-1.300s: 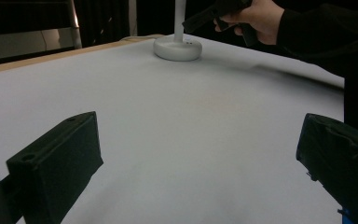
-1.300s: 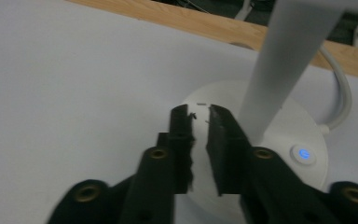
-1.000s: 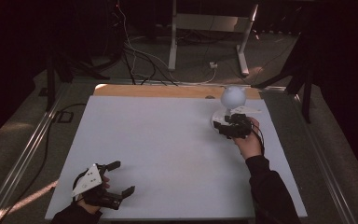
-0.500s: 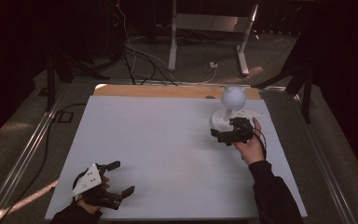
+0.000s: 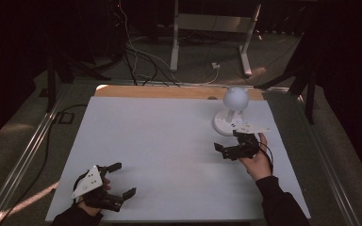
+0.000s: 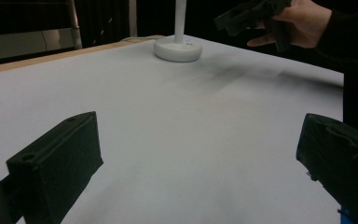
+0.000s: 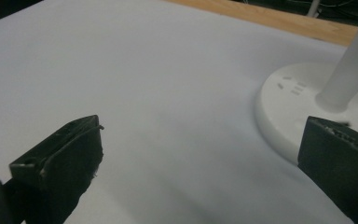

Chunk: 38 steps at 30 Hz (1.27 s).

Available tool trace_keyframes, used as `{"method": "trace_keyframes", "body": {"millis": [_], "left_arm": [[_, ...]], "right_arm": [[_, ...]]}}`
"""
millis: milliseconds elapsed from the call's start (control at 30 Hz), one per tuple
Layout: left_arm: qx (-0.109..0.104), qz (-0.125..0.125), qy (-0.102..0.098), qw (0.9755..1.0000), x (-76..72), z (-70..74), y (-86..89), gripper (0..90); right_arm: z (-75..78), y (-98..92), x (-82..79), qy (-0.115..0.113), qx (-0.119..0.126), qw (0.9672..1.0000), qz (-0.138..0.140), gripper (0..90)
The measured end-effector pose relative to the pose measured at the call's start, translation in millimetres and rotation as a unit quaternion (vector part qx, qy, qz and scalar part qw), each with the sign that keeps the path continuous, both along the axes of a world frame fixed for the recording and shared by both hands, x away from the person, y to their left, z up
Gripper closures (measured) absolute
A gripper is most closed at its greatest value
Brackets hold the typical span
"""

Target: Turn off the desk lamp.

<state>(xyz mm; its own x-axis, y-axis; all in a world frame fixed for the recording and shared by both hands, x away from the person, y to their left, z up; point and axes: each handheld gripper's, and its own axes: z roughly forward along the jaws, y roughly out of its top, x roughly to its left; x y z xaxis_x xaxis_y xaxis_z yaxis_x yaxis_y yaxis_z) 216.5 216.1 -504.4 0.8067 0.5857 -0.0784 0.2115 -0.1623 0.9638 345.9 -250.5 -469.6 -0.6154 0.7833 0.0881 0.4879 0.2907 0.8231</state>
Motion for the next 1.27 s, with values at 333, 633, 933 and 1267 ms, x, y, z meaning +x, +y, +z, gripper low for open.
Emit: {"method": "trace_keyframes", "body": {"millis": [333,633,933,1267], "left_arm": [[0.001,0.000,-0.001,1.0000,-0.4,0.2,0.1,0.6],[0.001,0.000,-0.002,1.0000,-0.8,0.5,0.4,0.6],[0.001,-0.001,-0.002,1.0000,-1.3,0.8,0.2,0.6],[0.001,-0.001,-0.001,1.0000,-0.6,0.4,-0.2,0.6]], "right_arm": [[-17.3,-5.9,-27.8,0.016,-0.011,0.9996,0.018,0.0],[-27.3,-20.3,-52.5,0.022,-0.004,0.9994,0.027,0.0],[-38.6,-36.3,-73.8,0.016,-0.011,0.9997,0.016,0.0],[-43.4,-42.9,-82.7,0.010,-0.028,0.9995,0.013,0.0]]}}
